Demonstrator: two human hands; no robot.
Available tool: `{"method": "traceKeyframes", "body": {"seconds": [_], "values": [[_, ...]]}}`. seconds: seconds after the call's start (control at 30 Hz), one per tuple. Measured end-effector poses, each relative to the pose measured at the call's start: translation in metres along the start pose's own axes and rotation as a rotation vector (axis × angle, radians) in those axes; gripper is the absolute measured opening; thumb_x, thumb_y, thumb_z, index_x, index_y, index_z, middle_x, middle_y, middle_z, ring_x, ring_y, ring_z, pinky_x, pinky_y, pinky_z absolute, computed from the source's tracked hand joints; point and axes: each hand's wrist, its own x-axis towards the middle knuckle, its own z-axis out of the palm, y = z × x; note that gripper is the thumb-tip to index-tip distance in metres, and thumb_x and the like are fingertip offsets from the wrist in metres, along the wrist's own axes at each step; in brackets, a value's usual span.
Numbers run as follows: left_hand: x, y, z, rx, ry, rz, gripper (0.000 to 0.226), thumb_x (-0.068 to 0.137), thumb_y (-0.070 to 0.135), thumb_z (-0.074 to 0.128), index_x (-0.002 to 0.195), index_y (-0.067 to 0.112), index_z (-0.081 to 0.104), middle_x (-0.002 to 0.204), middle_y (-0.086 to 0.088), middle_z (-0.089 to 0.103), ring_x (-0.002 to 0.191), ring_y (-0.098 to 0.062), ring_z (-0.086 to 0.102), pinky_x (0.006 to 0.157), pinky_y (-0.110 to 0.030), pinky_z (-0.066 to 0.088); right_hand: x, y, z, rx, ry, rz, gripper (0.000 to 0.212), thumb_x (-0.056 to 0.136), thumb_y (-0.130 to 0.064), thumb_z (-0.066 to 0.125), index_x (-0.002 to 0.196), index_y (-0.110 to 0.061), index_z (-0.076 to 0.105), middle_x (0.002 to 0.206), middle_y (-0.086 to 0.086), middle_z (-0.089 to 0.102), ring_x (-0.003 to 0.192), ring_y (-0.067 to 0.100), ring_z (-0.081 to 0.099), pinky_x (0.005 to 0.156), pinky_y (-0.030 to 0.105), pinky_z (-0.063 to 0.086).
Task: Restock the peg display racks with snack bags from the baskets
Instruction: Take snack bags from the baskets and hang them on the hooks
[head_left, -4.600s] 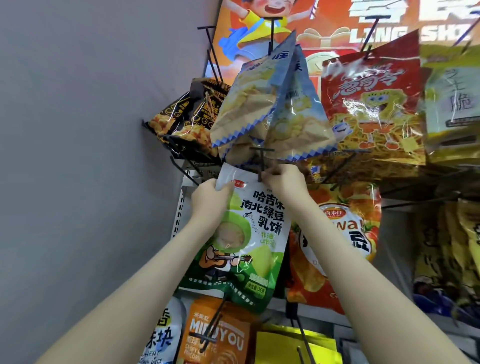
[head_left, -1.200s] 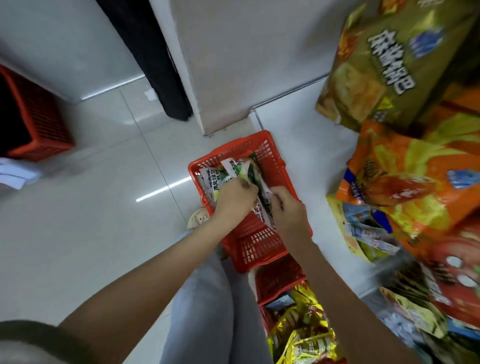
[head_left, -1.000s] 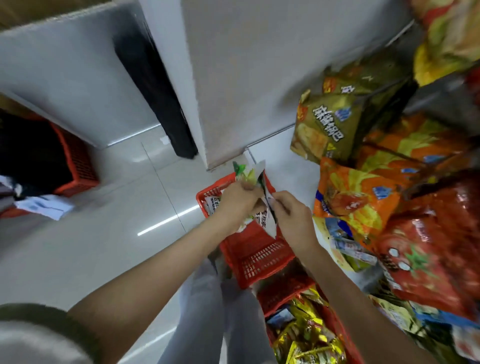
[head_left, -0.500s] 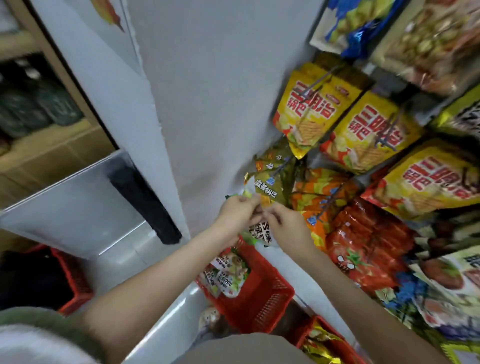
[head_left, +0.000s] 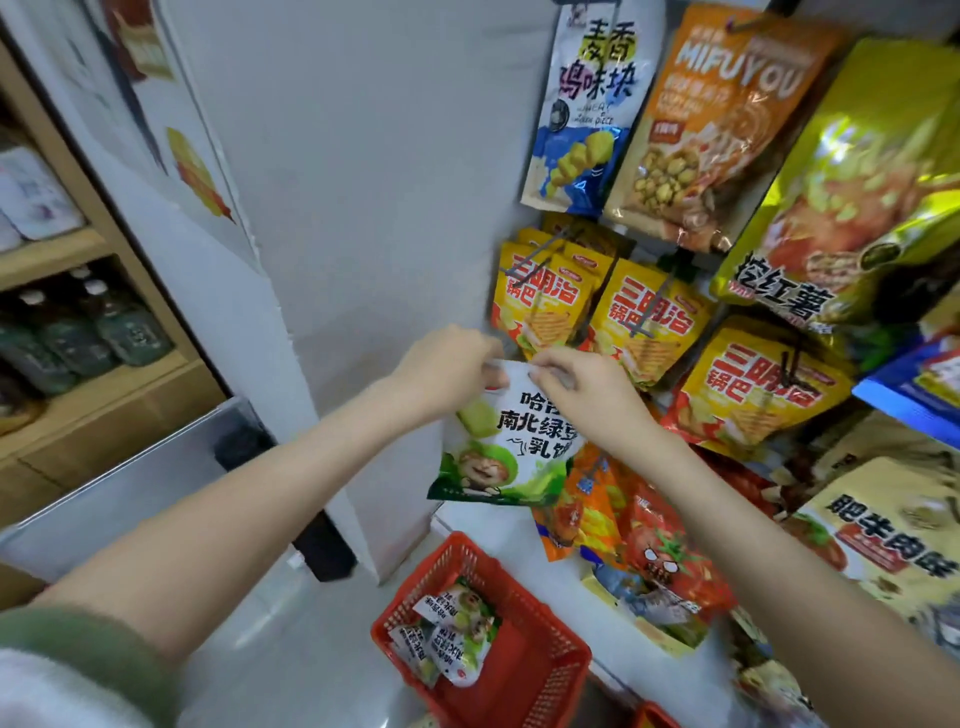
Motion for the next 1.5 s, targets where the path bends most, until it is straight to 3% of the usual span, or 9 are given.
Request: {"method": "traceKeyframes", "body": {"seconds": [0.13, 0.27, 0.37, 0.47, 0.6, 0.77, 0.9, 1.13, 1.5], "values": [[0.002, 0.018, -0.022, -0.143, 0.081, -0.062, 0.021, 0.086, 0.031, 0.066, 0.098, 0.014, 0.068, 0.085, -0.011, 0.062, 0.099, -0.032, 0.058, 0.067, -0.03, 0.036, 0.01, -0.004, -0.028, 0.0, 0.031, -0.013, 0.01, 0.091, -0.017, 0.061, 0.096, -0.013, 0.069, 0.088, -0.005, 0.066, 0.09, 0.017, 0.061, 0.073, 0.023, 0.036], [0.008, 0.035, -0.05, -0.106, 0.221, -0.027, 0.022, 0.089, 0.031, 0.064, 0.101, 0.013, 0.068, 0.098, -0.015, 0.067, 0.099, -0.032, 0.058, 0.065, -0.03, 0.03, 0.019, -0.014, -0.058, 0.011, 0.077, -0.022, 0.01, 0.093, -0.023, 0.059, 0.092, -0.02, 0.068, 0.078, -0.011, 0.063, 0.079, 0.01, 0.057, 0.067, 0.023, 0.038], [0.019, 0.038, -0.072, -0.005, 0.462, 0.107, 0.02, 0.093, 0.029, 0.058, 0.09, 0.01, 0.066, 0.09, -0.015, 0.067, 0.092, -0.035, 0.059, 0.066, -0.036, 0.039, 0.029, -0.027, -0.09, 0.018, 0.137, -0.066, 0.008, 0.093, -0.023, 0.059, 0.091, -0.023, 0.068, 0.075, -0.019, 0.06, 0.077, 0.005, 0.054, 0.065, 0.012, 0.036], [0.036, 0.042, -0.1, 0.018, 0.677, 0.249, 0.021, 0.089, 0.024, 0.056, 0.076, 0.01, 0.065, 0.072, -0.012, 0.063, 0.075, -0.037, 0.059, 0.063, -0.042, 0.047, 0.046, -0.05, -0.124, 0.04, 0.224, -0.078, 0.01, 0.091, -0.021, 0.061, 0.096, -0.018, 0.07, 0.087, -0.01, 0.068, 0.085, 0.008, 0.059, 0.075, 0.022, 0.043], [0.058, 0.045, -0.167, 0.082, 1.084, 0.332, 0.033, 0.086, 0.033, 0.048, 0.068, 0.012, 0.066, 0.061, -0.005, 0.059, 0.059, -0.03, 0.055, 0.059, -0.034, 0.04, 0.082, -0.1, -0.175, -0.01, 0.377, -0.189, 0.01, 0.091, -0.019, 0.062, 0.093, -0.017, 0.071, 0.084, -0.008, 0.066, 0.08, 0.005, 0.056, 0.068, 0.01, 0.037], [0.074, 0.054, -0.262, 0.192, 1.523, 0.349, 0.019, 0.08, 0.016, 0.065, 0.096, 0.006, 0.067, 0.105, -0.016, 0.064, 0.107, -0.033, 0.053, 0.087, -0.04, 0.035, 0.134, -0.163, -0.231, -0.112, 0.7, -0.303, 0.012, 0.092, -0.021, 0.06, 0.093, -0.014, 0.069, 0.086, -0.002, 0.067, 0.084, 0.011, 0.056, 0.067, 0.019, 0.033], [0.099, 0.051, -0.309, 0.203, 1.44, 0.465, 0.053, 0.084, 0.036, 0.049, 0.129, 0.009, 0.055, 0.14, -0.021, 0.047, 0.133, -0.037, 0.038, 0.109, -0.045, 0.025, 0.179, -0.193, -0.267, -0.087, 0.884, -0.299, 0.014, 0.093, -0.022, 0.057, 0.094, -0.014, 0.068, 0.086, 0.002, 0.066, 0.084, 0.015, 0.059, 0.069, 0.026, 0.038], [0.165, 0.036, -0.342, 0.118, 1.142, 0.416, 0.068, 0.089, 0.052, 0.023, 0.146, 0.018, 0.039, 0.156, -0.019, 0.023, 0.146, -0.034, 0.016, 0.116, -0.05, 0.013, 0.257, -0.221, -0.302, -0.24, 1.02, -0.239, 0.02, 0.095, -0.021, 0.054, 0.103, -0.01, 0.068, 0.086, -0.005, 0.058, 0.08, 0.008, 0.05, 0.061, 0.017, 0.027], [0.255, 0.035, -0.365, -0.053, 1.032, 0.409, 0.07, 0.096, 0.055, 0.033, 0.153, 0.03, 0.001, 0.16, -0.009, -0.016, 0.147, -0.022, -0.018, 0.119, -0.048, -0.004, 0.332, -0.213, -0.339, -0.247, 1.086, -0.211, 0.019, 0.095, -0.021, 0.054, 0.103, -0.011, 0.067, 0.096, 0.005, 0.065, 0.096, 0.019, 0.056, 0.07, 0.026, 0.034]]}}
